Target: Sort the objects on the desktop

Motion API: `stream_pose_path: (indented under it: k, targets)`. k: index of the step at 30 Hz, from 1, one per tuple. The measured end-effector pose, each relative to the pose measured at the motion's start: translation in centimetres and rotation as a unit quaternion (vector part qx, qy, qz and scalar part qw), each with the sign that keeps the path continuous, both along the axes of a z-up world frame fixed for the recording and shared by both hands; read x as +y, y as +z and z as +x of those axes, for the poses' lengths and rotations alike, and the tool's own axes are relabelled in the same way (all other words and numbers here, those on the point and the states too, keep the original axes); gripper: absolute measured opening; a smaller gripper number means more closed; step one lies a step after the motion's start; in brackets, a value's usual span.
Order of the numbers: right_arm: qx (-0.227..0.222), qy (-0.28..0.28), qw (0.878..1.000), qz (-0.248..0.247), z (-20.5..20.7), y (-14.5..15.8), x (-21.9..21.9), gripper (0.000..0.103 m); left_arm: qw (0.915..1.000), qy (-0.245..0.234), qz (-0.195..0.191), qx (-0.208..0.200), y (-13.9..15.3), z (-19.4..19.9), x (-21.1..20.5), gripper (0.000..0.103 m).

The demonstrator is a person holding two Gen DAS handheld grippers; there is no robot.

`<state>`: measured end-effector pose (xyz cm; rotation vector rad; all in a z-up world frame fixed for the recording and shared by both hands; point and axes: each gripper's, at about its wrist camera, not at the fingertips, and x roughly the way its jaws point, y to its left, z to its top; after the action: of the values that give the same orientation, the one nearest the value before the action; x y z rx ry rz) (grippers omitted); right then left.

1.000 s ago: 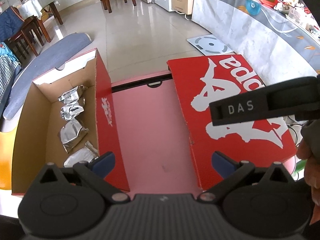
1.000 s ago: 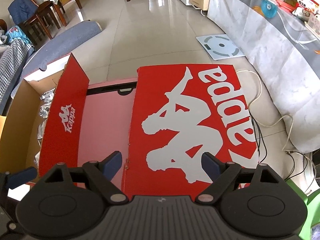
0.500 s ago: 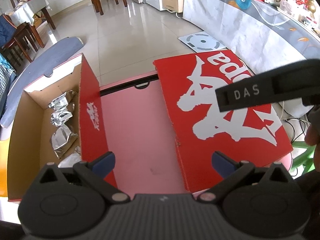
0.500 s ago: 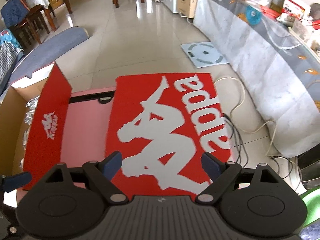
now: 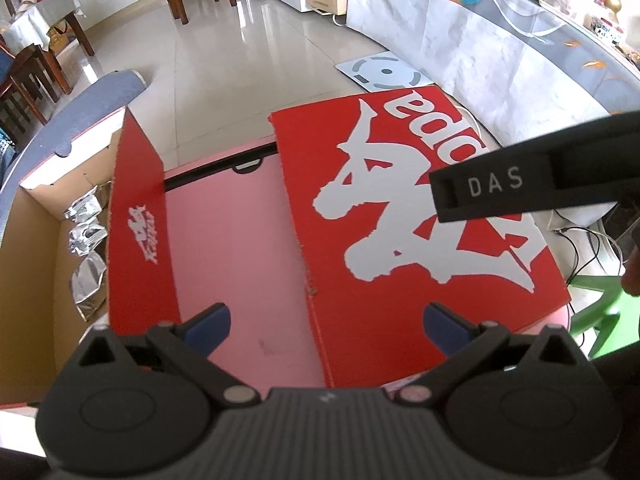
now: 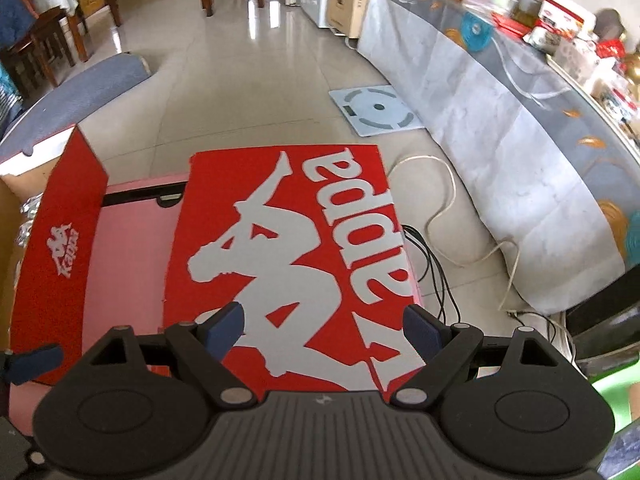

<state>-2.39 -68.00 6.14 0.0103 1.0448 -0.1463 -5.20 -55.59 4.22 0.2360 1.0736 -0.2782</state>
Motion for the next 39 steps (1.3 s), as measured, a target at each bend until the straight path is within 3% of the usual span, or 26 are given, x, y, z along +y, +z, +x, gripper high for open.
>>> stream_pose_path:
  k: [17,39]
  targets:
    - [-0.009,-0.045,0.999,0.004,0.0,0.3,-2.0,0.086,0.9997,-0.02,0.01,0.008,-1.3,0.5,-2.3,0.103]
    - [0.017,-0.021,0.999,-0.028,-0.2,-1.0,-1.2,0.086,0.9996,-0.017,0.002,0.022,-1.6,-1.5,-2.1,0.103]
